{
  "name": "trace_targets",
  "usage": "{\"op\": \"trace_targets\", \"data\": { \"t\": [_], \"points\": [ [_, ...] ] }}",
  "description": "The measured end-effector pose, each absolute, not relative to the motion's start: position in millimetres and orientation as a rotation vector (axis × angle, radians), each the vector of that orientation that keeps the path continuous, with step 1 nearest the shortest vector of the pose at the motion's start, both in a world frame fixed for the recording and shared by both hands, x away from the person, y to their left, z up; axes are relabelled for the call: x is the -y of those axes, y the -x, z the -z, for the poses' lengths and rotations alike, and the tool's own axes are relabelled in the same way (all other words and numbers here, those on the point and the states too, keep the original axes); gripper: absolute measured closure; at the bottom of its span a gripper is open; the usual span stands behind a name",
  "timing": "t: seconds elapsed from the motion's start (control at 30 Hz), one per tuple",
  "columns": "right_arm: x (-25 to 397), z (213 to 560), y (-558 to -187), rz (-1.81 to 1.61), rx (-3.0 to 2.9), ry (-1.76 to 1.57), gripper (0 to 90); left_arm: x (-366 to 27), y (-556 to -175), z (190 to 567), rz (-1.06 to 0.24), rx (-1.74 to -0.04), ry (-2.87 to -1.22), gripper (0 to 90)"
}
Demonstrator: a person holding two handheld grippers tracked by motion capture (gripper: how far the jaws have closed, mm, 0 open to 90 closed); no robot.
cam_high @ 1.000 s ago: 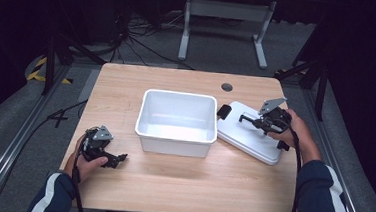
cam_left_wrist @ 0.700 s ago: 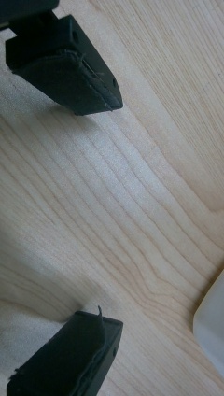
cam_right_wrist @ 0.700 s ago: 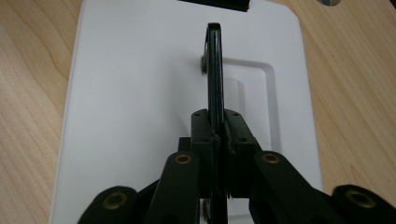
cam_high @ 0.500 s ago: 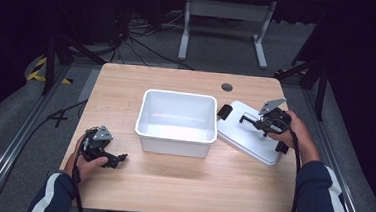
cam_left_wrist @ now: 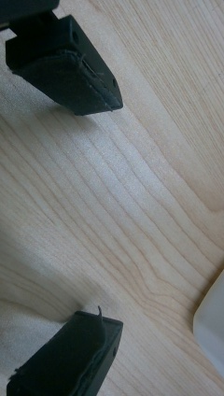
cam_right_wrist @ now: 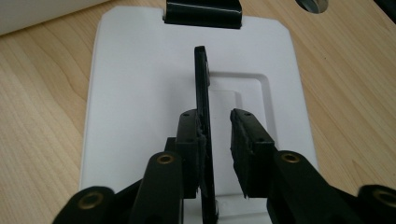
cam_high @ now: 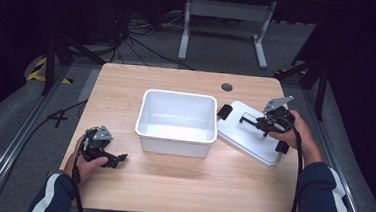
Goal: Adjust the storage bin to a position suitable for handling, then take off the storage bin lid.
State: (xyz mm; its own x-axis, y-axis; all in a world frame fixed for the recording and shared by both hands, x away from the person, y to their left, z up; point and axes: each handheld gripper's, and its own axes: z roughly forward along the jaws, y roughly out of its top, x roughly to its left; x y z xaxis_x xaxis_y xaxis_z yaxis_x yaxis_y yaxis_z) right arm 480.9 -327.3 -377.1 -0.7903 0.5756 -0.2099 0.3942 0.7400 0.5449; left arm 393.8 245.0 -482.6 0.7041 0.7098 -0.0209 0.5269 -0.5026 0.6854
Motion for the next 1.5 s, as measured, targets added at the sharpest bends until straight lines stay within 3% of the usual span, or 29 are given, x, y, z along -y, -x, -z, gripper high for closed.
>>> {"op": "trace_targets", "data": {
  "t": [0.33, 0.47, 1.5],
  "points": [
    [331, 369, -472, -0.771, -2.549, -0.761, 63.6, -245, -394, 483, -0.345, -0.938, -2.225, 0.2],
    [332, 361, -465, -0.784, -2.520, -0.778, 55.1, -245, -394, 483, -0.344, -0.938, -2.224, 0.1],
    [336, 356, -423, -0.807, -2.500, -0.785, 41.7, -246, -393, 482, -0.349, -0.937, -2.224, 0.1]
  ]
}}
